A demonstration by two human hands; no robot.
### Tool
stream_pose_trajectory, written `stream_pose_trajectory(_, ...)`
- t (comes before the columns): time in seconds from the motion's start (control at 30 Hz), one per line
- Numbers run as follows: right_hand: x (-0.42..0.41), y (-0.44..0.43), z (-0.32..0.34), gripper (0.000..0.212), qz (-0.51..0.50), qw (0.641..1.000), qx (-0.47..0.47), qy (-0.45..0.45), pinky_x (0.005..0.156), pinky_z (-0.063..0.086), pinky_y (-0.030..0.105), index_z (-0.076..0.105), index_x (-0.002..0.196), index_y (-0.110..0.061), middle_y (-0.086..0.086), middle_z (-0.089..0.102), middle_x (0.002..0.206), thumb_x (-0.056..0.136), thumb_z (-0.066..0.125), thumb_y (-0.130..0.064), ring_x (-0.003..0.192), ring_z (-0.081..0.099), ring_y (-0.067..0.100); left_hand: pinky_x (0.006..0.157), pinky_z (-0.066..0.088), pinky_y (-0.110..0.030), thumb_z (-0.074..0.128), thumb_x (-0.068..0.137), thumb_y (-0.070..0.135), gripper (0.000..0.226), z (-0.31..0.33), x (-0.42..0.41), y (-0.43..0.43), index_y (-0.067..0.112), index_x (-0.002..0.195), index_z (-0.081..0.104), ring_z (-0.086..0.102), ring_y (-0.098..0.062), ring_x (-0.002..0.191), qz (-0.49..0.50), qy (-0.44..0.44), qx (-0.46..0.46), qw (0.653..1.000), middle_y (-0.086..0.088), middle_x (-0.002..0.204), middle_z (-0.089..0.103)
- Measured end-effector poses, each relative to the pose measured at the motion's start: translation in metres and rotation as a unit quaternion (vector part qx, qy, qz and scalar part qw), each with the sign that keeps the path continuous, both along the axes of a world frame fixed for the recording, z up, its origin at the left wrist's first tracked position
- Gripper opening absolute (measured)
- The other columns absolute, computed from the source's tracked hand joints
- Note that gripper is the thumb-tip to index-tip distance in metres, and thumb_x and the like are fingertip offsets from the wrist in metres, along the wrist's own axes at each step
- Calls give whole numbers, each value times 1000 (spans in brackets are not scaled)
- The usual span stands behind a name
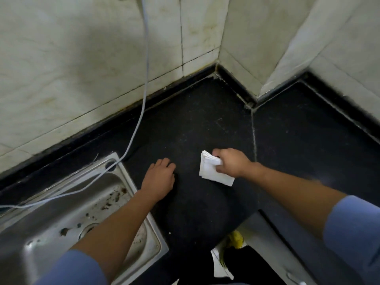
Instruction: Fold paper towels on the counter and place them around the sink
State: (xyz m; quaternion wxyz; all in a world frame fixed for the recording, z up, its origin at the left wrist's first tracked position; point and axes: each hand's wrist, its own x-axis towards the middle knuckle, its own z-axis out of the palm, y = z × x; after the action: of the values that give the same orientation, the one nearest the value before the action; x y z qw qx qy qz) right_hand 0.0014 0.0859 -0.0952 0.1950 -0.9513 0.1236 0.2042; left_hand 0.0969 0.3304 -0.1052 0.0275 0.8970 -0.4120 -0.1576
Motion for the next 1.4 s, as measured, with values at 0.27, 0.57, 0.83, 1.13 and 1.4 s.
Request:
stream_pose_trajectory(0.27, -116, -42, 63, 31, -92, 980, -103, -141, 67, 42, 36, 50, 103, -26, -1, 67, 98, 92, 46, -55, 89, 63, 26, 95, 42, -33, 44, 95, 21, 34, 52, -25, -89, 17, 128, 50, 48, -20, 115, -135, -20, -44, 990, -3, 125, 51)
stream_pose_trajectory(0.57, -354, -53, 115, 34, -269, 925, -211, -166, 61, 38, 33, 56, 105, -20, -3, 60, 101, 96, 43, -50, 83, 61, 25, 86, 47, -37, 47, 94, 22, 28, 106, -183, -200, 16, 119, 57, 55, -23, 104, -340, -88, -95, 932, -3, 112, 57)
stream_pose_trajectory(0.83, -627, 10, 133, 23, -419, 854, -274, -137, 61, 41, 34, 58, 99, -23, -6, 58, 96, 97, 45, -42, 91, 59, 19, 83, 49, -40, 48, 93, 24, 28, 125, -442, -228, 15, 118, 58, 57, -25, 101, -485, -49, -153, 859, -4, 111, 58)
stream_pose_trajectory(1.13, -847, 73, 153, 22, -581, 745, -311, -101, 68, 41, 33, 58, 106, -29, -9, 63, 102, 96, 45, -44, 97, 59, 16, 79, 45, -38, 47, 94, 27, 26, 151, -680, -257, 17, 117, 54, 57, -25, 102, -634, -39, -170, 753, -3, 111, 57)
stream_pose_trajectory(1.4, -1014, 82, 149, 22, -675, 660, -323, -72, 67, 40, 32, 58, 104, -28, -9, 63, 102, 96, 46, -44, 99, 59, 16, 76, 48, -38, 46, 93, 28, 25, 146, -877, -310, 18, 114, 55, 58, -24, 98, -729, -15, -170, 663, -2, 109, 57)
